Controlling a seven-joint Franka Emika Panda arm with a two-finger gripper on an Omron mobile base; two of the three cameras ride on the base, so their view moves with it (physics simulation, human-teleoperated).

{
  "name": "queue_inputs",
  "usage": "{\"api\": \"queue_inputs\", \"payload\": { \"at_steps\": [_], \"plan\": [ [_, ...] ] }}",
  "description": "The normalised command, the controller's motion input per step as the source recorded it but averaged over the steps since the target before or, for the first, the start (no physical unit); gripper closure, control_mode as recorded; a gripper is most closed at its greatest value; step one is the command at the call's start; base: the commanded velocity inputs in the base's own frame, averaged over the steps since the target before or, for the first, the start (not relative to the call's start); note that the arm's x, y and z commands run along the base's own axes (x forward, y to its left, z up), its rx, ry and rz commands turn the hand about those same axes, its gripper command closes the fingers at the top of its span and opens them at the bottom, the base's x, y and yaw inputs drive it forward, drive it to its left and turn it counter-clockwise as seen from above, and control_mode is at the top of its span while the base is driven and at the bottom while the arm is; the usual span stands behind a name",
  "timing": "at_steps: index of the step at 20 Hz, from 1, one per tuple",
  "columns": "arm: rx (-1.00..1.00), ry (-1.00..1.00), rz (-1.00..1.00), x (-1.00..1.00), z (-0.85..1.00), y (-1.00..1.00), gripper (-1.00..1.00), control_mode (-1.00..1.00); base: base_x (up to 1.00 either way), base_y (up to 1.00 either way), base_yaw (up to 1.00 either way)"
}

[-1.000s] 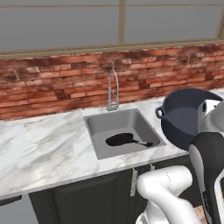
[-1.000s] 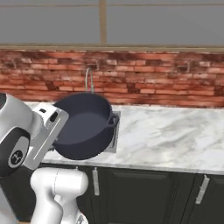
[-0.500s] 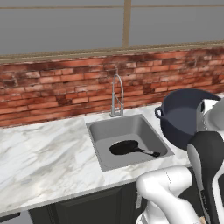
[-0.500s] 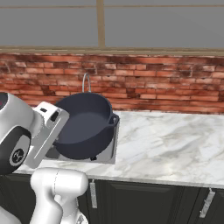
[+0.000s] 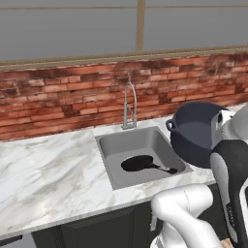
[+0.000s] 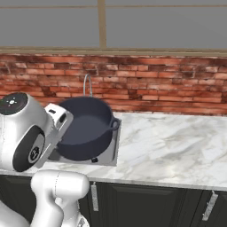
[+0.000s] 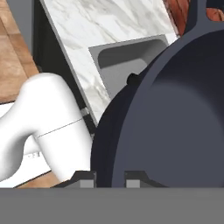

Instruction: Move the pot and pan from the stove into the sink.

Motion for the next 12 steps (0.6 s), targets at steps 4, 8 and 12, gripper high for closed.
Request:
{"api": "queue_inputs", "payload": {
  "at_steps": [4, 8, 12],
  "plan": [
    [0.14, 0.0, 0.1, 0.0, -0.29, -0.06, 1.0, -1.0, 0.0, 0.0, 0.0],
    [0.04, 0.05, 0.07, 0.0, -0.44, -0.03, 1.0, -1.0, 0.0, 0.0, 0.0],
    [-0.02, 0.09, 0.11, 0.0, -0.4, 0.0, 1.0, -1.0, 0.0, 0.0, 0.0]
  ]
}}
